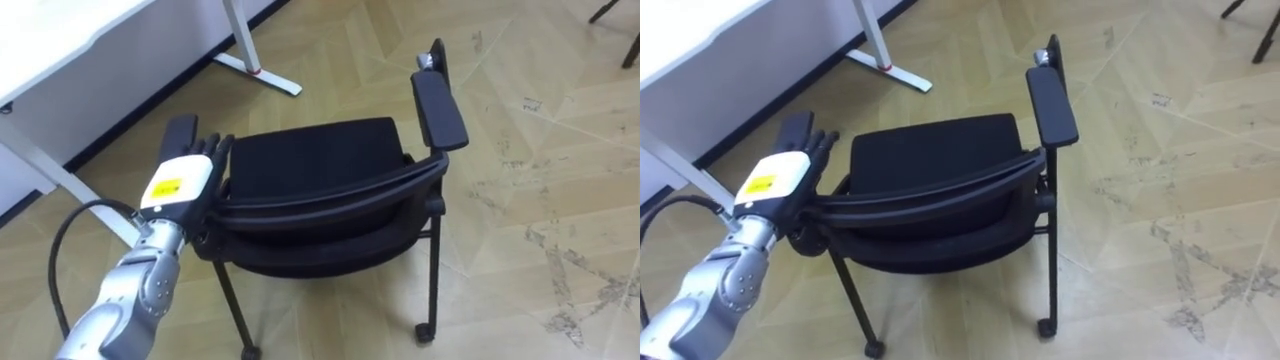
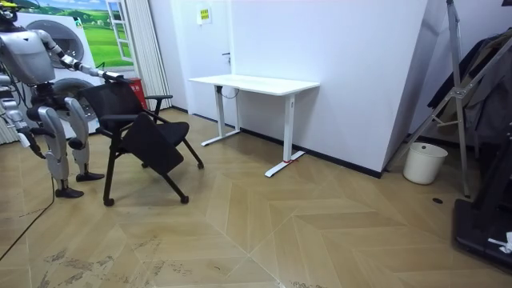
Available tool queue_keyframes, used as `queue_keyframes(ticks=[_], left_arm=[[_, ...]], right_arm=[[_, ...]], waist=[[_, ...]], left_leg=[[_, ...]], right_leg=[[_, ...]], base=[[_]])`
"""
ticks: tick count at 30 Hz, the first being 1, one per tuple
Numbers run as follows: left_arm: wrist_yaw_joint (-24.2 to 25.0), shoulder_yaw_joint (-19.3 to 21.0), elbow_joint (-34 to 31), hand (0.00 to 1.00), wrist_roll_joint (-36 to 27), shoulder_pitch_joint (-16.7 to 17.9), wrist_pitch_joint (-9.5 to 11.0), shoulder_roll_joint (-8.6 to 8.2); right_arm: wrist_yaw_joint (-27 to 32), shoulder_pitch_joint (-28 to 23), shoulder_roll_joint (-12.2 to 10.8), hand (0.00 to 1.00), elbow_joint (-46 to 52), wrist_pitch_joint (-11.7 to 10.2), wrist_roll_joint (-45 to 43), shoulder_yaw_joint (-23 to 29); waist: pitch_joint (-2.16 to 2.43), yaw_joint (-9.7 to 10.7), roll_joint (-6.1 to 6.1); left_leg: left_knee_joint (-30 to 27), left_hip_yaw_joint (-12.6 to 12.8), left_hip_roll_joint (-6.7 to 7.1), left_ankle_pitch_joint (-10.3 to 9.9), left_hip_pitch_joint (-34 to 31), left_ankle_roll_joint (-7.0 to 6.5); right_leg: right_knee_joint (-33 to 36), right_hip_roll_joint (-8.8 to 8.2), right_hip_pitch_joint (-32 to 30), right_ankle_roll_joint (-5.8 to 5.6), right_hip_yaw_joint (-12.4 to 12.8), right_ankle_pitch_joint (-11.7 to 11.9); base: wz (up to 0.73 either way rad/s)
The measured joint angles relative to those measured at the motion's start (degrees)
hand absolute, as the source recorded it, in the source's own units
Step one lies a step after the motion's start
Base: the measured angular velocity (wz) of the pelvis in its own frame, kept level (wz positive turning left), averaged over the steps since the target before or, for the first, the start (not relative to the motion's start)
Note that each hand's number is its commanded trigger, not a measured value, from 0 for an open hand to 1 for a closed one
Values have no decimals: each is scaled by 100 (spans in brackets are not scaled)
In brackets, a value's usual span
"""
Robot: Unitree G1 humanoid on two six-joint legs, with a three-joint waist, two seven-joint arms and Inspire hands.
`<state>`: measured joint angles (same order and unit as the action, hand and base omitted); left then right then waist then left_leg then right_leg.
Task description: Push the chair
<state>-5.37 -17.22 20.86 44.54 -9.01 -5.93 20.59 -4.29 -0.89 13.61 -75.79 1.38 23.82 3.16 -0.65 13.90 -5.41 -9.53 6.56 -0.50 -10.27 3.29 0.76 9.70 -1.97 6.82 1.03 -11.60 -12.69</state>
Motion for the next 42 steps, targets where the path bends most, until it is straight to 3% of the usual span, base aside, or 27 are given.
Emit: queue_keyframes(ticks=[7,8,10,19,25,35,40,42], left_arm=[[95,10,317,0,0,-90,-29,-27],[97,10,357,51,-3,-88,-28,-33],[101,11,393,100,-5,-89,-21,-33],[98,4,522,100,136,-89,88,-8],[120,-209,526,100,175,-97,165,215],[-142,-210,629,100,227,-98,346,212],[-147,-211,602,100,226,-97,366,211],[-130,-209,574,100,227,-97,360,231]], right_arm=[[44,-36,4,0,-8,61,9,62],[44,-44,5,0,-2,101,11,62],[39,-43,-1,0,7,119,9,62],[42,-45,-1,0,22,122,14,255],[43,-43,0,0,29,120,12,256],[55,-41,2,0,29,118,-10,258],[291,-32,11,0,74,108,-680,267],[451,-24,25,0,109,103,-1156,496]], waist=[[22,11,-21],[27,-1,-20],[27,-1,-19],[43,15,15],[48,30,33],[45,16,78],[44,20,82],[38,45,95]], left_leg=[[7,175,-2,14,132,-22],[6,231,-4,14,175,-22],[11,267,-4,14,200,-22],[14,280,-7,14,249,-22],[10,281,-6,14,250,-22],[9,281,-7,14,246,-22],[11,293,-4,14,243,-22],[12,283,1,14,231,-22]], right_leg=[[-4,-3,16,-12,143,6],[-5,-3,41,-13,191,5],[-4,-3,59,-15,203,6],[-5,-2,103,-15,200,6],[-14,-2,102,-19,211,9],[-11,-1,100,-20,218,10],[-7,-1,99,-26,257,13],[-8,-4,97,-27,239,14]], base=[[-9],[-15],[-5],[0],[0],[0],[0],[4]])
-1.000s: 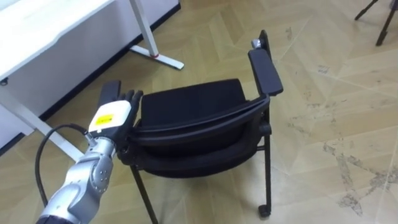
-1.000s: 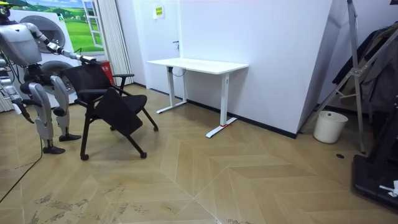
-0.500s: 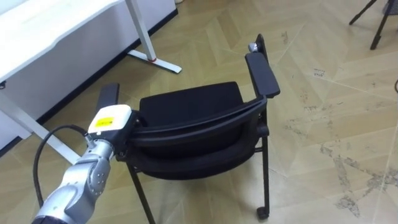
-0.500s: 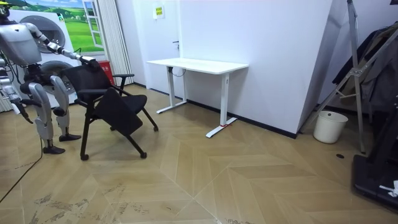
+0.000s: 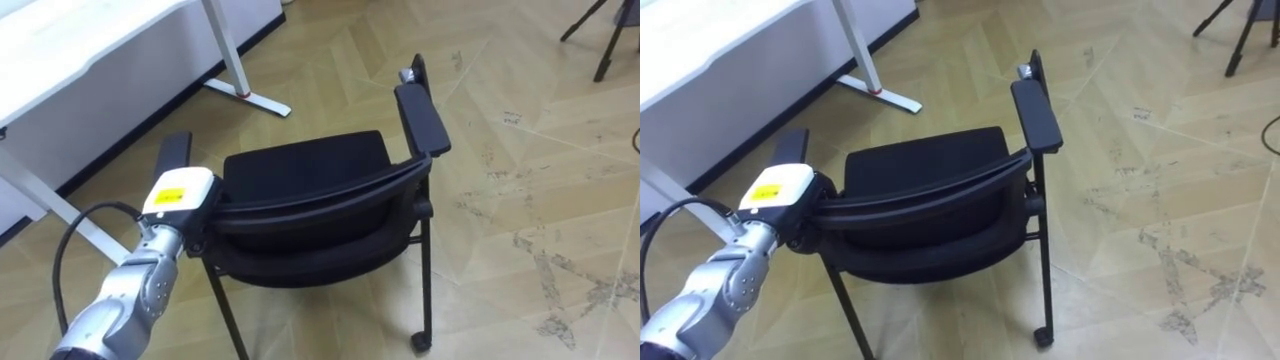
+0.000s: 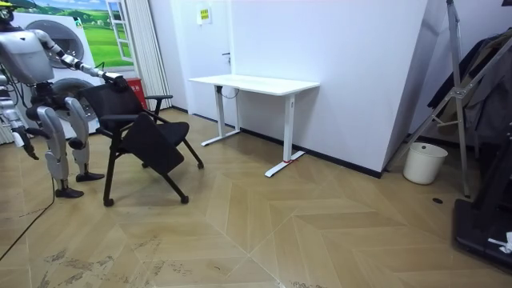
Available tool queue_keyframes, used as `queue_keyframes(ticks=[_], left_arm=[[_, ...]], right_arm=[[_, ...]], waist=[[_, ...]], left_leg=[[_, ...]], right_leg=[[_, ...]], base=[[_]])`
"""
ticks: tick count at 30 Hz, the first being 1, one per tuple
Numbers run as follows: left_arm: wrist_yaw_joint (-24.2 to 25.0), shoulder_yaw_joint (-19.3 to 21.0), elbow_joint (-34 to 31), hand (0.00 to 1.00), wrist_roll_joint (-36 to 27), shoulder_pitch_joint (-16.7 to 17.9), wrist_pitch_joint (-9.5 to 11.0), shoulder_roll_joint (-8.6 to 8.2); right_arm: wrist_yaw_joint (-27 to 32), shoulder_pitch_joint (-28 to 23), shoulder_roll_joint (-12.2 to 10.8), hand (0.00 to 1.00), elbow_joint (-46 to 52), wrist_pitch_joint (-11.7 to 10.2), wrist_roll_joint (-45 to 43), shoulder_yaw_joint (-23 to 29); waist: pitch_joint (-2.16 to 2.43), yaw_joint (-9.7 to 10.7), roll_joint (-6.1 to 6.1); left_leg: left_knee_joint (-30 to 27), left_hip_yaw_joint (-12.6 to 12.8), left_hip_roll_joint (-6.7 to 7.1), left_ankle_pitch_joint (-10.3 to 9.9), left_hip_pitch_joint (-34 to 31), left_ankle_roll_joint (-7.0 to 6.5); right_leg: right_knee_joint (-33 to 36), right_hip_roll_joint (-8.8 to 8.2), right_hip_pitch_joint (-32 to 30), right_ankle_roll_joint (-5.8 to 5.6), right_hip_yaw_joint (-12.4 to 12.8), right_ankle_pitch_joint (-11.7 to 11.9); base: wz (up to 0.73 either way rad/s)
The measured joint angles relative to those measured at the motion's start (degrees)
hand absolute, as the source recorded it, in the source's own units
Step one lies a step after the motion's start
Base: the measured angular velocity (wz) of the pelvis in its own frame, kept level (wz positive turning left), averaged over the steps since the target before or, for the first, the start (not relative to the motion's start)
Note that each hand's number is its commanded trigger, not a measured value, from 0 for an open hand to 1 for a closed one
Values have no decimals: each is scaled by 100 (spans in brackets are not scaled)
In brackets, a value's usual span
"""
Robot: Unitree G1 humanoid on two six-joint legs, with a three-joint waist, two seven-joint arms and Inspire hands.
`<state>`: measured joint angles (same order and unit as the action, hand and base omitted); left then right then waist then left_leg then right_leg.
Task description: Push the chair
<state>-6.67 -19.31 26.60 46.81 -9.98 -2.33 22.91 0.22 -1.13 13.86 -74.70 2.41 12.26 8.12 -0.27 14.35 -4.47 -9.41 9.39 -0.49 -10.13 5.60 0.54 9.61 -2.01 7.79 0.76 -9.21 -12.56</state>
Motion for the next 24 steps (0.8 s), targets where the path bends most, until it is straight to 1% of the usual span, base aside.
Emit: queue_keyframes(ticks=[1,3,4,5,6,7,8,9,10,12,14,15,17,19,21,22,24], left_arm=[[0,3,1,100,10,0,-2,0],[-22,5,-6,100,17,-1,-2,10],[-30,2,1,100,17,0,-2,18],[-48,1,36,100,17,0,-1,30],[-57,1,43,100,17,-3,-2,46],[-57,1,33,100,17,-6,-5,60],[-56,1,-15,100,16,-9,-11,114],[-54,1,-59,100,16,-9,-26,159],[-54,1,-62,100,16,-9,-28,169],[-54,0,-93,100,17,-8,-19,225],[-54,-10,-141,100,23,-12,-16,278],[-53,-13,-170,100,33,-12,-20,295],[-51,-13,-202,100,46,-14,-20,301],[-42,-30,-228,100,45,-31,-13,292],[-38,-63,-287,100,41,-51,2,299],[-39,-73,-296,100,40,-62,2,299],[-40,-118,-309,100,41,-107,13,278]], right_arm=[[61,1,24,0,5,0,-208,8],[344,7,166,0,109,13,-970,100],[417,12,220,0,158,14,-1123,100],[560,64,326,0,229,16,-1487,111],[719,173,439,0,252,16,-1704,109],[792,227,496,0,308,30,-1792,112],[905,259,609,0,653,38,-2057,114],[1010,323,743,0,1065,35,-2306,138],[1063,359,810,0,1248,34,-2406,143],[1274,640,1006,0,1731,25,-2753,242],[1461,799,1105,0,2224,21,-3000,254],[1583,858,1112,0,2596,24,-3318,247],[1610,921,1111,0,3047,10,-3741,167],[1610,950,1109,0,3343,10,-4045,113],[1628,952,1102,0,3768,88,-4211,-33],[1633,952,1102,0,3873,97,-4214,-100],[1589,952,1096,0,4274,139,-4492,-368]], waist=[[1,-18,8],[3,-15,40],[0,-20,55],[-3,-16,90],[-2,-16,138],[7,-21,166],[16,-33,203],[4,-47,233],[5,-49,249],[35,-49,357],[48,-52,411],[56,-63,445],[50,-72,469],[51,-102,470],[61,-234,449],[63,-245,446],[69,-336,426]], left_leg=[[0,-1,1,0,1,0],[-6,-2,1,0,0,0],[-6,-2,2,0,2,0],[-4,1,1,1,7,-1],[-9,5,-2,1,10,-1],[-10,13,-5,2,8,-2],[-11,27,-11,6,-3,-10],[-13,48,-14,9,-11,-15],[-14,66,-15,9,-12,-15],[-23,88,-17,10,-23,-16],[-31,119,-25,15,-68,-23],[-39,141,-33,15,-83,-24],[-42,142,-36,15,-90,-24],[-41,140,-36,15,-93,-24],[-40,145,-37,15,-127,-24],[-38,145,-37,15,-139,-24],[-20,156,-39,15,-143,-24]], right_leg=[[4,-1,-1,-1,-2,-1],[9,-2,-6,-1,-14,-1],[17,-6,-6,-1,-23,-1],[30,-8,8,-1,-28,-1],[33,-5,16,-1,-16,-2],[38,-4,5,-1,-7,-2],[52,2,-62,-1,22,-1],[69,4,-102,-1,72,-1],[98,3,-112,-1,86,-1],[115,2,-145,-5,115,-4],[124,5,-190,-4,122,-3],[127,9,-205,0,119,3],[118,13,-205,2,119,10],[122,13,-205,0,120,22],[146,10,-259,3,118,28],[153,10,-275,3,118,29],[174,12,-299,3,136,29]], base=[[0],[0],[0],[0],[0],[-6],[-13],[-14],[-13],[-5],[0],[0],[0],[0],[-8],[-4],[-2]])
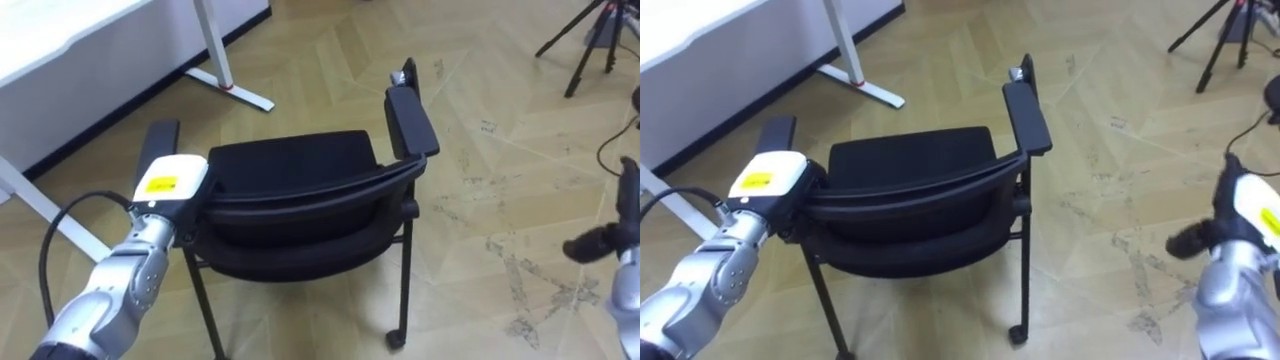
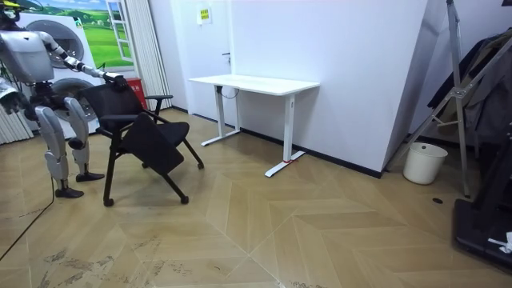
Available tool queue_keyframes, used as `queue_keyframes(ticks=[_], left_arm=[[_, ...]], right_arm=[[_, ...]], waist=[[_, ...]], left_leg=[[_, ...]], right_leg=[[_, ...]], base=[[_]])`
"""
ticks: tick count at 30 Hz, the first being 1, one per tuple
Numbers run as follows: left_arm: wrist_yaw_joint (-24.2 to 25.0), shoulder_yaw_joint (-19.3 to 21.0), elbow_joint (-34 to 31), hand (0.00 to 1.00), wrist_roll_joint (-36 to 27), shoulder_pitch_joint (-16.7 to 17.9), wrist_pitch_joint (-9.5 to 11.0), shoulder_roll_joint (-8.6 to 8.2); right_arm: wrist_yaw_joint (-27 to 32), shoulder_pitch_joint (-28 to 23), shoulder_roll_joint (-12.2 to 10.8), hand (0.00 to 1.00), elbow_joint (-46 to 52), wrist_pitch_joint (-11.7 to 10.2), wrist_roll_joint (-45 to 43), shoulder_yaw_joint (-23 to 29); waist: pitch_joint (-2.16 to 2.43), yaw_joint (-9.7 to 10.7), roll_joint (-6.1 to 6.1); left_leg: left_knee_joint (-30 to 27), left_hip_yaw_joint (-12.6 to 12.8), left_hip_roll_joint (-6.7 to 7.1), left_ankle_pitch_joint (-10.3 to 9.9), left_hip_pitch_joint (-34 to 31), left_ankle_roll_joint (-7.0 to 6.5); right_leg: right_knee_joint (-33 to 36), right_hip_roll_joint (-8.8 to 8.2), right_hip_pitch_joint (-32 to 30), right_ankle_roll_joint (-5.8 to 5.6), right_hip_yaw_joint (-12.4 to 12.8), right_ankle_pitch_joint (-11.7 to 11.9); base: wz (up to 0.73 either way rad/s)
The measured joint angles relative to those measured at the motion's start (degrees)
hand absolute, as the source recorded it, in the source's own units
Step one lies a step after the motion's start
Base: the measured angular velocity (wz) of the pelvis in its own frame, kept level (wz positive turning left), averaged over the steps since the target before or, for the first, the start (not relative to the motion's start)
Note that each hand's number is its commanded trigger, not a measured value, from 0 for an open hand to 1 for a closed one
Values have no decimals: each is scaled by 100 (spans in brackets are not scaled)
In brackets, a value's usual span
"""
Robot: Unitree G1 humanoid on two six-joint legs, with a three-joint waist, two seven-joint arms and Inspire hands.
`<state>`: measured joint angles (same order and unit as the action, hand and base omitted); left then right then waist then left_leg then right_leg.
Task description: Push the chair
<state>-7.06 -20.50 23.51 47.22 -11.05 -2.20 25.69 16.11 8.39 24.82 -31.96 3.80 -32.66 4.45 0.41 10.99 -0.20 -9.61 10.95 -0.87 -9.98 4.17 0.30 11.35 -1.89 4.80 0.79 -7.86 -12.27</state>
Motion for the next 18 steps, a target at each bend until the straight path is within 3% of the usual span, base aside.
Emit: queue_keyframes(ticks=[4,11,18], left_arm=[[-1,-37,2,100,3,-37,19,-22],[15,-184,20,100,28,-287,-1,-21],[5,-242,18,100,68,-347,90,-59]], right_arm=[[-144,47,-5,0,714,3,-369,-364],[-304,411,-27,0,1032,14,-645,-889],[-602,504,-104,0,1257,-5,-1022,-1325]], waist=[[-7,-62,-17],[-84,-217,18],[-94,-364,35]], left_leg=[[14,-2,-3,0,-2,0],[-13,-36,-11,1,-57,-2],[1,-40,-20,1,-42,-2]], right_leg=[[42,0,7,0,-12,0],[46,1,-30,7,-31,19],[35,11,-8,13,-26,28]], base=[[-1],[0],[1]])
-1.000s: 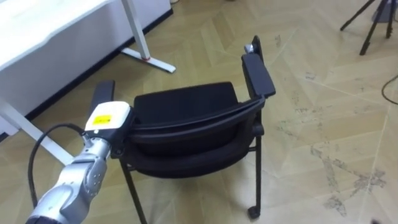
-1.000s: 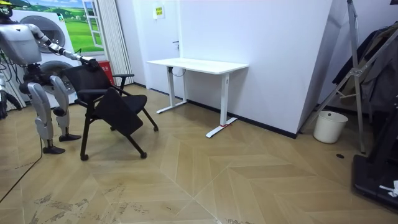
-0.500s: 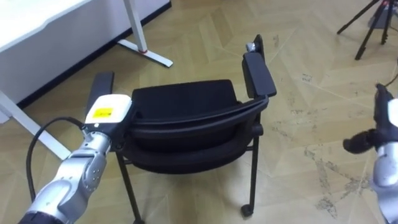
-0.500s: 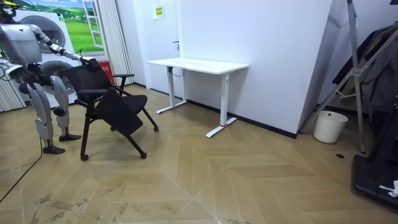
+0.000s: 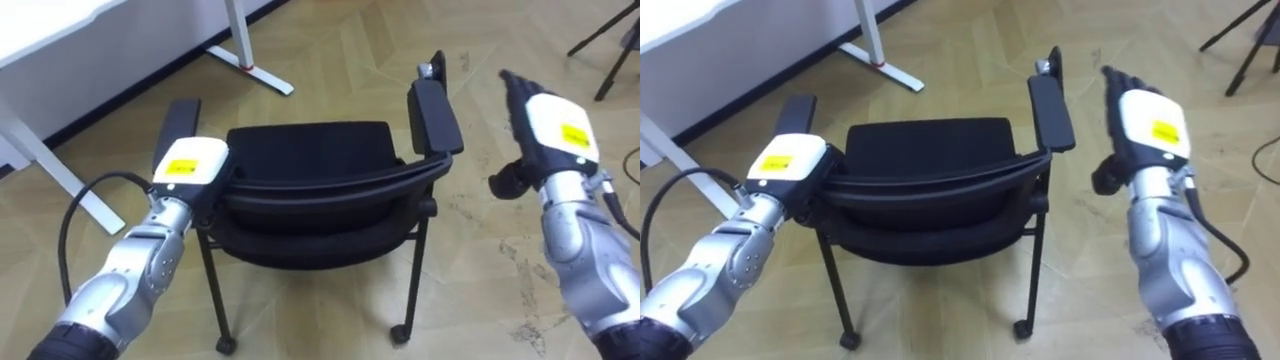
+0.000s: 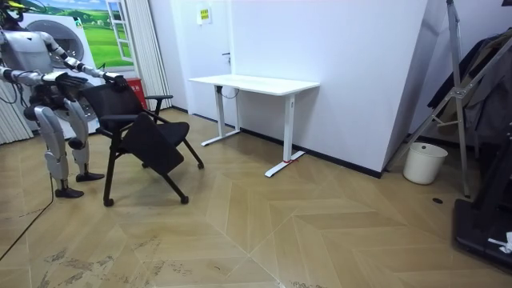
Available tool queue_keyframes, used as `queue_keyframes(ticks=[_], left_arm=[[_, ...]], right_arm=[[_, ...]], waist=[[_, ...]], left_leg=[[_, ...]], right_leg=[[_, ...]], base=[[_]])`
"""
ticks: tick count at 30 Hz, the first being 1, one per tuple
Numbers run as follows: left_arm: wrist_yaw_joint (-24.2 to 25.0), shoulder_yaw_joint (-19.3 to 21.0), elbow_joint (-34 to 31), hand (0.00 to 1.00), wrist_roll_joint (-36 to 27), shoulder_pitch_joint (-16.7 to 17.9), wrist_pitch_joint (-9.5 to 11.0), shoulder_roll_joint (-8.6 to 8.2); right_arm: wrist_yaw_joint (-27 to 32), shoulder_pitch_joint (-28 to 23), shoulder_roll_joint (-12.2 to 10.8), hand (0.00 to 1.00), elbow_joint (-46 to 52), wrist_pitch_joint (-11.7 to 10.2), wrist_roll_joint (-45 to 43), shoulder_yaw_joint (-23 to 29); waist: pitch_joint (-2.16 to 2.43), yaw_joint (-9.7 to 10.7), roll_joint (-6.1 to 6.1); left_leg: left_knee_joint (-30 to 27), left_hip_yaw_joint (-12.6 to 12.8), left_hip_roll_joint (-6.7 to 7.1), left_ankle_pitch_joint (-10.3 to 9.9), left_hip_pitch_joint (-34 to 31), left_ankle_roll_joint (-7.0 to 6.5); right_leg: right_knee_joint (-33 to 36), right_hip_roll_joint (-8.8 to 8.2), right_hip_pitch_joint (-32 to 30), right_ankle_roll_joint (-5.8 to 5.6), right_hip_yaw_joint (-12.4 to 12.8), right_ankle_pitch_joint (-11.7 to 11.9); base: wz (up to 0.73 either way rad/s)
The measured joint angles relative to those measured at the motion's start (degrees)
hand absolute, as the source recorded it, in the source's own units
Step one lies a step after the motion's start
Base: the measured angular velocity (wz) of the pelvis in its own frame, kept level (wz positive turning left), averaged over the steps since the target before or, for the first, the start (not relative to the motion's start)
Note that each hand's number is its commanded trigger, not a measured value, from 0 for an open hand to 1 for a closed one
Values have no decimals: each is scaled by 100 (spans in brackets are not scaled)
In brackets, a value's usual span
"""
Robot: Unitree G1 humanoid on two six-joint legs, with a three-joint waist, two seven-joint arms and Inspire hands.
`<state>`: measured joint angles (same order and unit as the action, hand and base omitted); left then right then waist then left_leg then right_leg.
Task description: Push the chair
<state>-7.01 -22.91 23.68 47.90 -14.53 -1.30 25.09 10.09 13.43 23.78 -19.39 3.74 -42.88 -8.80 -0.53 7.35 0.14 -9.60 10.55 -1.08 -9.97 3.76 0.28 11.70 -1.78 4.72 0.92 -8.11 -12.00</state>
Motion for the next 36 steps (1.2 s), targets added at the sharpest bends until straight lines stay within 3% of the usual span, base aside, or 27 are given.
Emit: queue_keyframes(ticks=[9,15,28,32,36], left_arm=[[-160,-108,226,100,0,-225,162,-54],[-160,-108,238,100,6,-293,223,-65],[-208,-208,266,100,23,-360,275,-89],[-209,-271,322,100,16,-399,268,-123],[-212,-367,451,100,16,-540,298,-196]], right_arm=[[-248,11,-66,0,20,-44,0,-361],[-471,37,-69,0,75,-58,-138,-469],[-910,296,-158,0,239,-119,-515,-1295],[-1083,296,-230,0,256,-124,-520,-1747],[-1121,296,-409,0,254,-146,-586,-1806]], waist=[[-47,-143,73],[-46,-251,90],[-37,-341,101],[-38,-351,101],[-41,-427,98]], left_leg=[[0,20,-1,1,-11,-2],[-15,31,-12,2,-64,-3],[-4,6,-11,2,-56,-2],[7,-13,-6,2,-9,-2],[6,-55,0,2,-23,-2]], right_leg=[[6,-5,-14,0,9,0],[15,-1,-79,7,13,4],[8,7,-58,7,-5,6],[-14,2,8,7,-25,9],[-21,-5,14,6,-94,9]], base=[[0],[-2],[0],[2],[6]])
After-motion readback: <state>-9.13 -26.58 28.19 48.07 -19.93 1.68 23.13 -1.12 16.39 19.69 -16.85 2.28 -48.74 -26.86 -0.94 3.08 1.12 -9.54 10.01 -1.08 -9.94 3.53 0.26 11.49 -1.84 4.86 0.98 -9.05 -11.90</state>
